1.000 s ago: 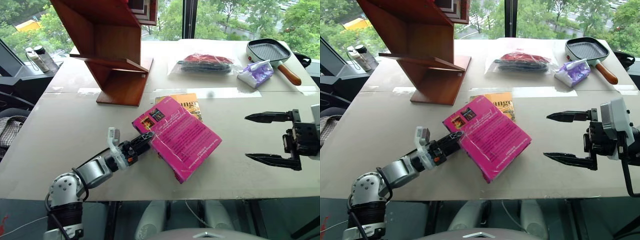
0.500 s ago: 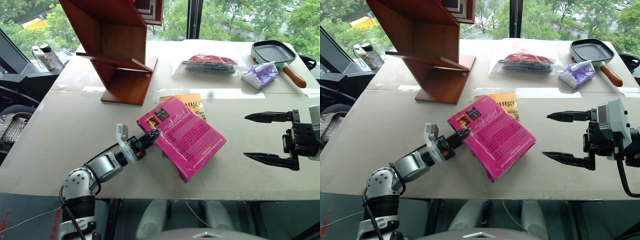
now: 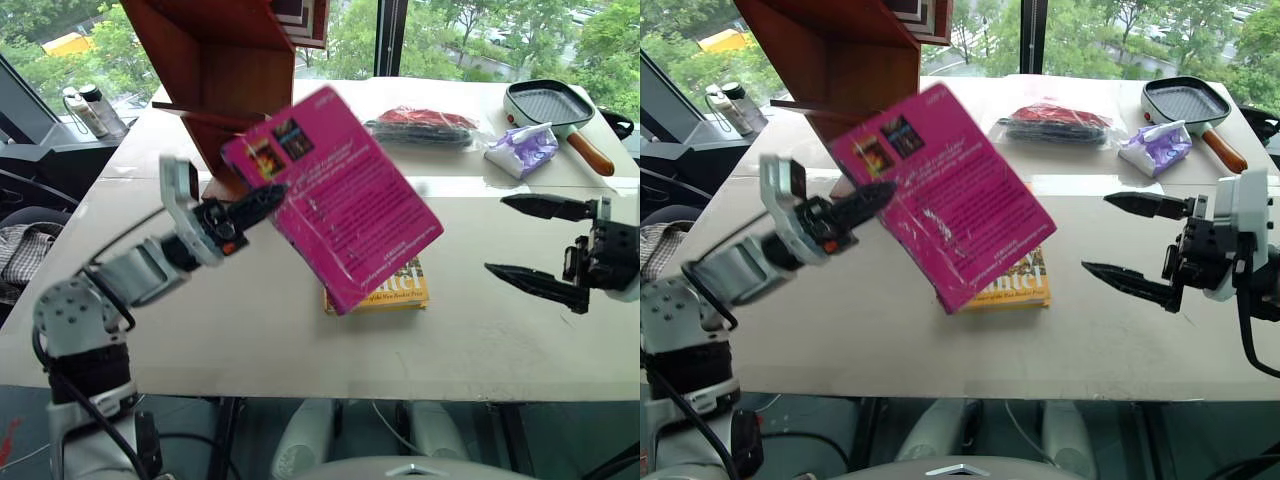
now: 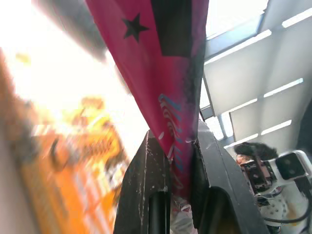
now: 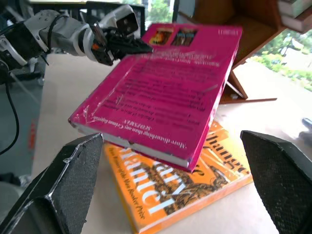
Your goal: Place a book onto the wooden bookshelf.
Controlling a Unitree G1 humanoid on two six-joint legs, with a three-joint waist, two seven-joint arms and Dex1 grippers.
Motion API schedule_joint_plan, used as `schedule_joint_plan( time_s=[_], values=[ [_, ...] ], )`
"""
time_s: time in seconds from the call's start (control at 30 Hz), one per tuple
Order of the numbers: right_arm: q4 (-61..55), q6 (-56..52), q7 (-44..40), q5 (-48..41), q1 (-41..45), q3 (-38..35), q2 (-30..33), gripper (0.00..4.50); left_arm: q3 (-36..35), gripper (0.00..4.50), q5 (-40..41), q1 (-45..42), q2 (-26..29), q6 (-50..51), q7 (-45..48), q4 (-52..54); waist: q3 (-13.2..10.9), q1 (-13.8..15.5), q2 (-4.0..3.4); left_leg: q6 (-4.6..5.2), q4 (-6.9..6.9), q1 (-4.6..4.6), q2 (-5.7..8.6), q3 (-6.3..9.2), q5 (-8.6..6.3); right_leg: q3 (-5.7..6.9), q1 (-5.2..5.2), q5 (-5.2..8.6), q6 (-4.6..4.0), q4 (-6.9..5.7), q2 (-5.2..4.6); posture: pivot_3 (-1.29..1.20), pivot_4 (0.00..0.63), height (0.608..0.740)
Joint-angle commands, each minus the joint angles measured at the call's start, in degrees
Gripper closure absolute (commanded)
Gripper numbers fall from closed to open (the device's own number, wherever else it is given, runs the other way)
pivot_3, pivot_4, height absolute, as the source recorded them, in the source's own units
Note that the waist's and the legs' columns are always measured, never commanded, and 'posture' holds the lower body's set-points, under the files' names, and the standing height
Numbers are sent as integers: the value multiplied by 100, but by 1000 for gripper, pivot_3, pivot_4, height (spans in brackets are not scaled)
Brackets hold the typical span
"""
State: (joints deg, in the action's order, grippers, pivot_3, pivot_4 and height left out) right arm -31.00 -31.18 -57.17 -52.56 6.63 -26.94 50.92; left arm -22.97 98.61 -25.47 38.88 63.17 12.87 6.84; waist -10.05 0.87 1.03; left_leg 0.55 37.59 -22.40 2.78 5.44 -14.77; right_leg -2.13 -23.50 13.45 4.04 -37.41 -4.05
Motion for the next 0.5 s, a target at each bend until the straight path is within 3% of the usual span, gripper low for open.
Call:
schedule_joint_plan(
  time_s=[0.03, 0.07, 0.17, 0.27, 0.33, 0.43, 0.5],
  values=[
    [289, 14, 318, -313, 394, -440, 2, 0, 114, 4460, -266, -1200, 491, -270, 82, 626, -2, -11, 3, -1, 0, -5, 1, -1, 1, -1, -4, 0, 0, 2, 0, 0, 150, 740],
    [370, -10, 403, -371, 531, -449, 17, 0, 183, 4460, -468, -1560, 674, -292, 199, 694, -2, -16, 3, -1, 0, -11, 1, -1, 1, 0, -7, 0, 1, 4, 1, 0, 150, 740],
    [724, 19, 371, -356, 774, -513, 114, 0, 876, 4460, -2228, -2502, 1578, -741, 1224, 1366, -14, -69, 23, -3, -5, -19, -2, 4, 2, 5, -15, 0, 1, 15, 9, 0, 150, 740],
    [1135, 236, 216, -102, 749, -650, 138, 0, 2123, 4460, -5401, -3003, 2829, -2935, 2776, 1614, -5, -140, 4, -4, -30, -26, 4, -30, 2, -4, -25, 2, 2, 40, 14, 0, 150, 740],
    [1224, 317, 264, -60, 776, -717, 86, 0, 2545, 4460, -6835, -3084, 3280, -4201, 3344, 1124, -3, -166, -13, -4, -50, -26, 8, -50, 2, -8, -25, 2, 2, 61, 19, 0, 150, 740],
    [1410, 473, 253, -33, 807, -833, -22, 0, 2883, 4460, -8366, -3562, 3550, -5609, 3741, -15, -13, -164, -21, -3, -56, -26, -2, -54, 2, -10, -31, 2, 2, 60, 26, 0, 150, 740],
    [1517, 592, 188, 40, 828, -780, -86, 0, 3048, 4460, -8909, -3984, 3534, -6115, 4082, -501, -17, -166, -14, 9, -51, -29, -7, -52, -5, -8, -30, 1, 2, 57, 35, 0, 150, 740]
  ],
)
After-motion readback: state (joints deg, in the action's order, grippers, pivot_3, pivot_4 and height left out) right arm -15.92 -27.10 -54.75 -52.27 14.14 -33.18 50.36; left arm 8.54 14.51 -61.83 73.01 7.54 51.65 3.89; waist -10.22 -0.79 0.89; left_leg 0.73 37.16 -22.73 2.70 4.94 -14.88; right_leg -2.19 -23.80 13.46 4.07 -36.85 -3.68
